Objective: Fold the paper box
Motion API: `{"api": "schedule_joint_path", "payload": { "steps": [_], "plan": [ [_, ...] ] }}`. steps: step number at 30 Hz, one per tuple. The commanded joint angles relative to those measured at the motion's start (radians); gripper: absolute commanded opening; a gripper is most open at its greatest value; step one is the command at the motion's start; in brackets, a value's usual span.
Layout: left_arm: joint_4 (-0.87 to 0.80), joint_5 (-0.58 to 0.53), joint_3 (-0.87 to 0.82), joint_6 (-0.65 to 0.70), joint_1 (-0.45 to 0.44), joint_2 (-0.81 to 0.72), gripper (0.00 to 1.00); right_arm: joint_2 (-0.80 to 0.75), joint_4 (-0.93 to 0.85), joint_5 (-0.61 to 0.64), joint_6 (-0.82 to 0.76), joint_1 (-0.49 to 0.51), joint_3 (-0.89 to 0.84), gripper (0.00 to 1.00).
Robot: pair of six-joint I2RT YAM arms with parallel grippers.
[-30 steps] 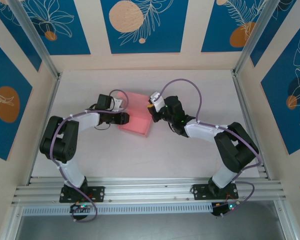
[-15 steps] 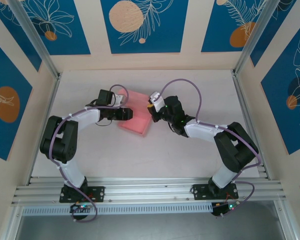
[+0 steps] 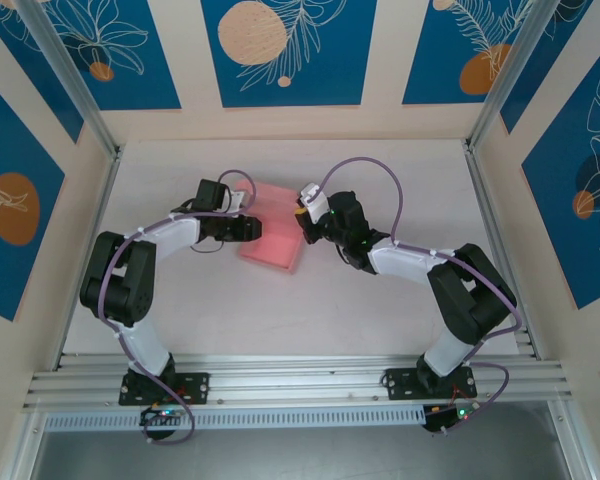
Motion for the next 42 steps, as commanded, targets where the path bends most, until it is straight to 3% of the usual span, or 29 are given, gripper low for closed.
{"api": "schedule_joint_path", "payload": {
  "steps": [1,12,20,28,33,36,38,42],
  "plan": [
    [-0.023,0.001,0.025,0.008,-0.010,0.015,0.42,0.018,0.022,0.004,-0.001,0.011,0.038,0.00],
    [0.045,-0.034,0.003,0.015,-0.011,0.040,0.41,0.005,0.017,0.008,-0.001,0.017,0.036,0.00],
    [0.036,-0.199,-0.008,0.116,-0.052,0.094,0.41,-0.008,0.021,0.012,-0.001,0.026,0.031,0.00],
    [0.054,-0.403,-0.028,0.178,-0.101,0.104,0.02,-0.013,0.016,0.021,-0.002,0.028,0.030,0.00],
    [0.134,-0.496,-0.072,0.188,-0.131,0.066,0.00,-0.015,-0.024,0.101,0.042,0.038,0.031,0.01],
    [0.195,-0.520,-0.107,0.187,-0.141,0.033,0.00,-0.038,-0.097,0.199,0.121,0.060,0.030,0.19],
    [0.232,-0.534,-0.129,0.181,-0.146,0.011,0.00,-0.068,-0.179,0.286,0.207,0.085,0.032,0.37],
    [0.268,-0.567,-0.153,0.176,-0.156,-0.007,0.00,-0.145,-0.403,0.437,0.418,0.155,0.061,0.57]
  ]
}}
